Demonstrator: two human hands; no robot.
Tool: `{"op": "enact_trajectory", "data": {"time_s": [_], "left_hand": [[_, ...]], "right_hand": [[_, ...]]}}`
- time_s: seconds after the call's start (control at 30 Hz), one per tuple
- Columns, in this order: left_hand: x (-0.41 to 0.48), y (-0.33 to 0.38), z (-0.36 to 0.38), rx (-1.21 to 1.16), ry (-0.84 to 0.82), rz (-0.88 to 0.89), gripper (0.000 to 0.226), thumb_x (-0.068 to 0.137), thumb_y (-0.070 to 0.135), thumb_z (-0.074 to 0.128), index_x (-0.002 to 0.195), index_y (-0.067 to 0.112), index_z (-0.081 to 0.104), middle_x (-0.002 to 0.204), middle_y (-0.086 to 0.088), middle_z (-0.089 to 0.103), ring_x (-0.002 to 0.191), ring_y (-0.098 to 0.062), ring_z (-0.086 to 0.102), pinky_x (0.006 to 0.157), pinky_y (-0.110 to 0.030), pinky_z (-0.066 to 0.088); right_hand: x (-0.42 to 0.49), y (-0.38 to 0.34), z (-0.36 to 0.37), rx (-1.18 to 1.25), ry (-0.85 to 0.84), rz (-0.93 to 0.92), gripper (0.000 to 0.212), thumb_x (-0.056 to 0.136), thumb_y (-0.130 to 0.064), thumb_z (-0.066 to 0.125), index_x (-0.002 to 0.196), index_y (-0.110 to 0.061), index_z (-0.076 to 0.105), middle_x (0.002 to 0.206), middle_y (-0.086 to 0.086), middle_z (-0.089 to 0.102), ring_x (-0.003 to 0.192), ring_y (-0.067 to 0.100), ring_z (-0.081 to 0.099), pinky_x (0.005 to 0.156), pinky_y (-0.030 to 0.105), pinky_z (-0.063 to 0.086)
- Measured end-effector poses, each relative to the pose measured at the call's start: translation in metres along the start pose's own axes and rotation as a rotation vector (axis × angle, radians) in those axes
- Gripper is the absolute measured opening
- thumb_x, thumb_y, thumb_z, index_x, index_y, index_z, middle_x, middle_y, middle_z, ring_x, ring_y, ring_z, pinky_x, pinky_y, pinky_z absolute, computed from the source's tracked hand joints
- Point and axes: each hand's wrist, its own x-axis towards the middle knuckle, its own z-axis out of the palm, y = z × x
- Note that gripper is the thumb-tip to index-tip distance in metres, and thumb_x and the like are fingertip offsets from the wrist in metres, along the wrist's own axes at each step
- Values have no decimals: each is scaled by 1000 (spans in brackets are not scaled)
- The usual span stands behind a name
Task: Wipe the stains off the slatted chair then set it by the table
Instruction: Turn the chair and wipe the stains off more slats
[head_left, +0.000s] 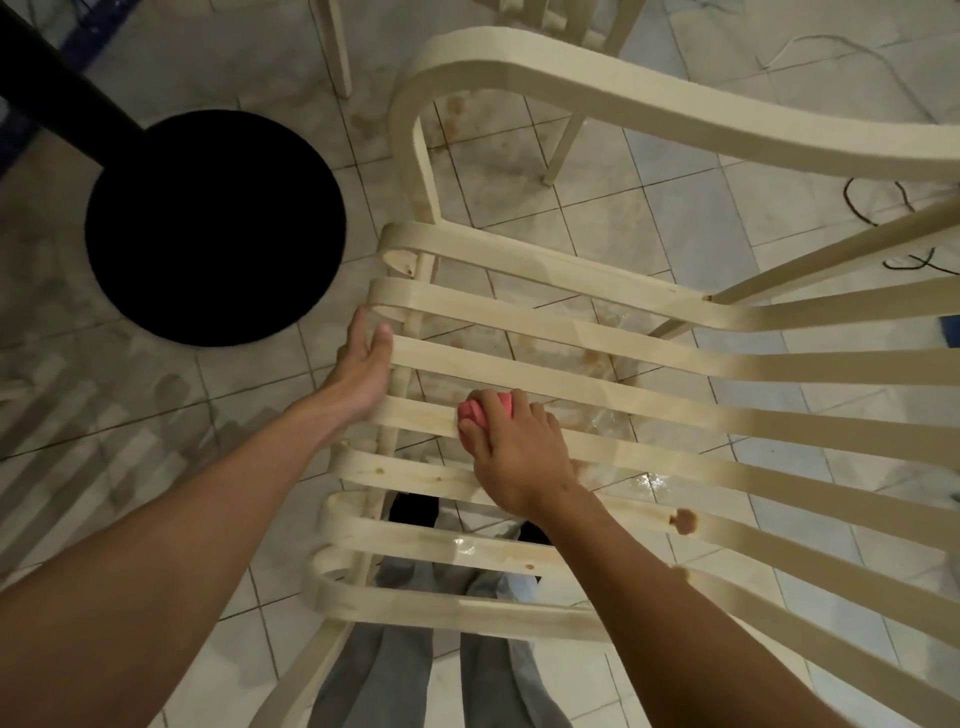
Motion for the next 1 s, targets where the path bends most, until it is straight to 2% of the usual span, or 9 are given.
{"op": "enact_trajectory", "data": {"time_s": [0.17,0.37,0.57,0.77,0.9,1.0], "left_hand": [[4,-6,-3,-28,-18,3,57,104,55,19,155,45,-5,166,1,9,151,-23,18,121,-43,16],[7,-7,-3,-44,-15,-6,57,104,56,20,154,48,-6,166,1,11,150,-25,21,121,-46,18],[6,-6,-2,-48,-7,-20,57,103,57,20,154,48,-6,165,1,13,149,-26,23,121,-47,20],[6,-6,-2,-47,27,-21,57,103,57,21,155,47,-2,164,-1,17,148,-26,26,118,-44,24],[4,-7,0,-22,44,-20,57,102,59,19,154,48,-1,164,0,18,148,-27,25,119,-46,23],[2,-6,0,9,56,-20,56,104,56,18,155,46,0,164,0,20,148,-28,25,118,-45,21]], "right_hand": [[-14,31,-5,-51,32,18,36,101,-53,23,130,-38,37,119,3,52,107,26,51,107,48,34],[-5,14,-4,-92,5,149,32,103,-42,25,123,-25,43,122,12,50,108,34,47,103,48,33],[8,-16,0,-101,-59,173,31,104,-38,27,124,-20,41,127,17,47,115,39,44,108,51,29],[10,-30,12,-65,28,95,33,104,-40,29,126,-22,44,124,14,48,111,35,45,103,47,33],[-2,-3,12,0,110,-42,31,102,-48,30,127,-33,45,117,6,54,107,28,51,104,46,34],[-13,35,3,-15,96,-22,32,103,-50,30,129,-38,41,119,4,54,109,24,51,109,47,33]]}}
